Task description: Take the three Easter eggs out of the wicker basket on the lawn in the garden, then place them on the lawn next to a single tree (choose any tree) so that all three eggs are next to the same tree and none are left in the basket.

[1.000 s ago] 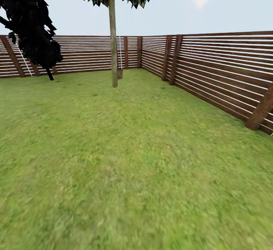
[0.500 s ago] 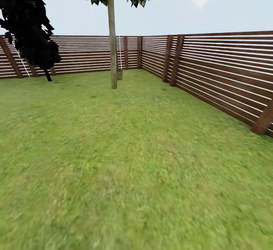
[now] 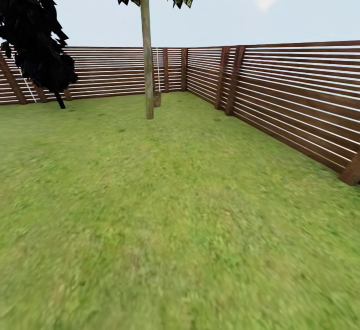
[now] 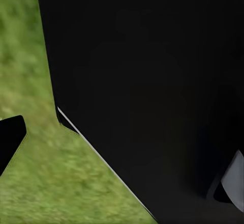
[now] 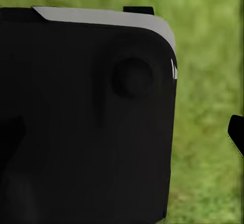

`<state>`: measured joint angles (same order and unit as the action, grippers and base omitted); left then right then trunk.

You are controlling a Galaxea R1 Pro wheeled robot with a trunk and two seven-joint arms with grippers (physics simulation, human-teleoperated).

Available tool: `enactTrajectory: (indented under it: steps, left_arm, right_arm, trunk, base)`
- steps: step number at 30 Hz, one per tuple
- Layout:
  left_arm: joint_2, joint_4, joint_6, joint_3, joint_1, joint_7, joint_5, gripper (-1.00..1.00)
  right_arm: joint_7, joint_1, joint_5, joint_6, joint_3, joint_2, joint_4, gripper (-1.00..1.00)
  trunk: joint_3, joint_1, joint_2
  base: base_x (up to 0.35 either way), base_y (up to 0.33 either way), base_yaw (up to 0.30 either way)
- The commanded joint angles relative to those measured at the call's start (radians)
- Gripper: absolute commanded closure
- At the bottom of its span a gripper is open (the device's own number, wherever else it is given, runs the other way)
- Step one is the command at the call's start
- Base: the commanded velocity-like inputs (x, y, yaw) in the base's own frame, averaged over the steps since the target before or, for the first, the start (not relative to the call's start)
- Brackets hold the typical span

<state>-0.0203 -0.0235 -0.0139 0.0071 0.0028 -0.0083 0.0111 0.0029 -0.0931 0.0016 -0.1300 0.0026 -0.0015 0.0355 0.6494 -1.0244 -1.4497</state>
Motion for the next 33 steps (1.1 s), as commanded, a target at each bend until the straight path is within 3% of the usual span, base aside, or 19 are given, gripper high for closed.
enactTrajectory:
  steps: [1,33]
  left_arm:
    - [0.000,-0.001,-0.001,0.001,0.000,-0.001,0.001,-1.00]
    - [0.000,-0.001,-0.001,0.001,0.000,-0.001,0.001,-1.00]
  right_arm:
    - [0.000,0.000,0.001,-0.003,0.000,0.000,-0.001,-1.00]
    - [0.002,0.000,0.007,-0.001,0.008,0.007,-0.009,-1.00]
  trunk:
    - [0.001,-0.001,0.000]
    - [0.001,-0.001,0.000]
  base:
    - [0.343,0.000,0.000]
    - [0.342,0.000,0.000]
